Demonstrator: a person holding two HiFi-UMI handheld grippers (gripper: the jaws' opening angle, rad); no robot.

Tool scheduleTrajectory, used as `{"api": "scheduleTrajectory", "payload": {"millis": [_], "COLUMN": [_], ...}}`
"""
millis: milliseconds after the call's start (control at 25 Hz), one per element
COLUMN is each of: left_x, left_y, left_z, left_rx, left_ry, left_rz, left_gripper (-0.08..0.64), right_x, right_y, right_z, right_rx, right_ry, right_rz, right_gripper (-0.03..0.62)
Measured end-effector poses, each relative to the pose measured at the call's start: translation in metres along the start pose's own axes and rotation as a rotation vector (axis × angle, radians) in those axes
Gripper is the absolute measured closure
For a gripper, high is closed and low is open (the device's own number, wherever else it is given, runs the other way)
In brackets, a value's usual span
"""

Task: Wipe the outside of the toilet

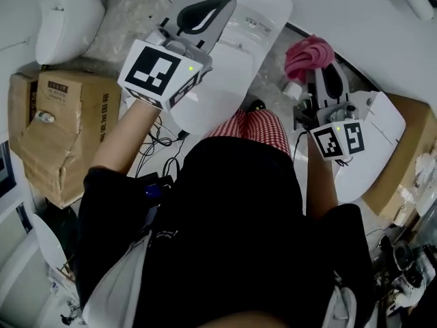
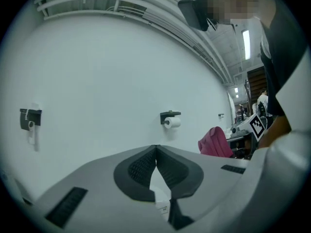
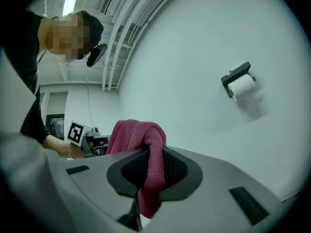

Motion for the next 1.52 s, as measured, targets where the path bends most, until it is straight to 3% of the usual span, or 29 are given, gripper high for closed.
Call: {"api": "scheduleTrajectory", "payload": {"millis": [280,600,880,1120,1320,1520], "left_x": [0.005,0.002,0.002,0.004,-0.003,-0.013], "left_y": [0.019,0.083,0.123,0.131,0.137,0.115], "left_z": [-0.057,-0.142,-0.213,-0.249,-0.279,-0.33], "left_rx": [0.107,0.211,0.304,0.355,0.367,0.422], "left_ry": [0.026,0.013,-0.013,0.016,0.005,0.032], "left_rz": [-0.038,-0.039,-0.028,-0.085,-0.04,-0.1], "left_gripper": [0.551,0.551,0.551,0.551,0.551,0.551], "right_x": [0.015,0.003,-0.023,-0.005,-0.006,-0.008], "right_y": [-0.023,-0.063,-0.081,-0.107,-0.129,-0.159], "right_z": [-0.033,-0.115,-0.171,-0.159,-0.146,-0.121], "right_rx": [0.065,0.129,0.077,0.129,0.147,0.158], "right_ry": [0.009,-0.012,-0.042,0.027,0.038,0.037], "right_rz": [-0.015,0.042,0.109,0.142,0.132,0.12], "right_gripper": [0.537,0.537,0.537,0.537,0.537,0.537]}}
Point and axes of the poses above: the fingertips, and each gripper's own axes: z forward along the fingers, y to its right, x out of its top, the point moved 8 cm from there along -z, backward along the fingers, and after that the axes turned 6 degrees about -z, right-handed, at the moved point
